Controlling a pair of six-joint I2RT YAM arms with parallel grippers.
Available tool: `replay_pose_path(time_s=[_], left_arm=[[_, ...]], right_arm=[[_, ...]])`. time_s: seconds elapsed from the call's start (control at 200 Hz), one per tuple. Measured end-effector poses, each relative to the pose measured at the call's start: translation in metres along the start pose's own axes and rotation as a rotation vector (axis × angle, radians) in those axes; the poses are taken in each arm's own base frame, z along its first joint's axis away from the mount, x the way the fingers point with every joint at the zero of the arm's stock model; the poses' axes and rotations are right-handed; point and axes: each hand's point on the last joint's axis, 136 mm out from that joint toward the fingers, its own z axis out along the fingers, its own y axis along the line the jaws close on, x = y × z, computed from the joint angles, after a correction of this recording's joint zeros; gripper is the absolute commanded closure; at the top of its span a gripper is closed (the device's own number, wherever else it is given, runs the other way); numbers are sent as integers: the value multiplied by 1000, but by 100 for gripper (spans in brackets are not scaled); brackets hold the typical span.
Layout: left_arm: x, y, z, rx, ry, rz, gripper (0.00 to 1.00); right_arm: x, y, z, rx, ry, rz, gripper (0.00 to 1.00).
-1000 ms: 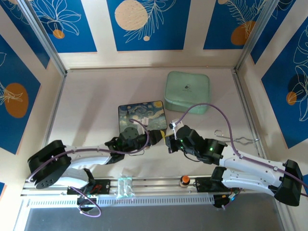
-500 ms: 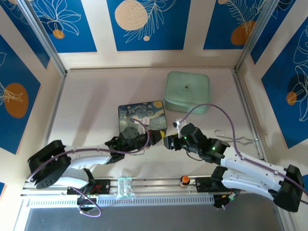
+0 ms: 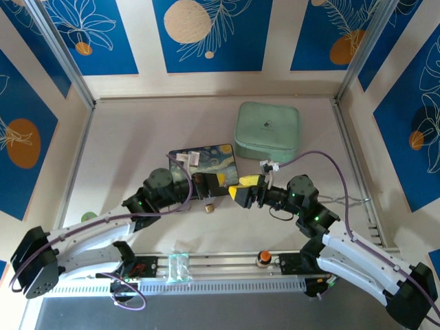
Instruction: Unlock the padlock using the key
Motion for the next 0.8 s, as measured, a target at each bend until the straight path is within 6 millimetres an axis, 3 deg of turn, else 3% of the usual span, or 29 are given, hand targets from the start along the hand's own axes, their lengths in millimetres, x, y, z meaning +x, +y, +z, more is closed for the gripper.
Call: replay_pose_path(time_s=[0.085, 0.23, 0.34, 0.635, 0.8], left_arm=[[-8, -14, -3, 16, 4, 28, 100], [-12, -28, -3, 60, 12, 43, 100], [-10, -28, 0, 79, 19, 36, 100], [-10, -32, 2, 98, 18, 24, 100], [-11, -33, 3, 111, 10, 23, 100]], right_arm=[[-2, 11, 1, -69, -13, -6, 32], [-2, 26, 1, -155, -38, -14, 41], [-2, 32, 0, -190, -53, -15, 57], [-10, 39, 2, -222, -95, -41, 54], [-7, 30, 11, -203, -81, -25, 66]])
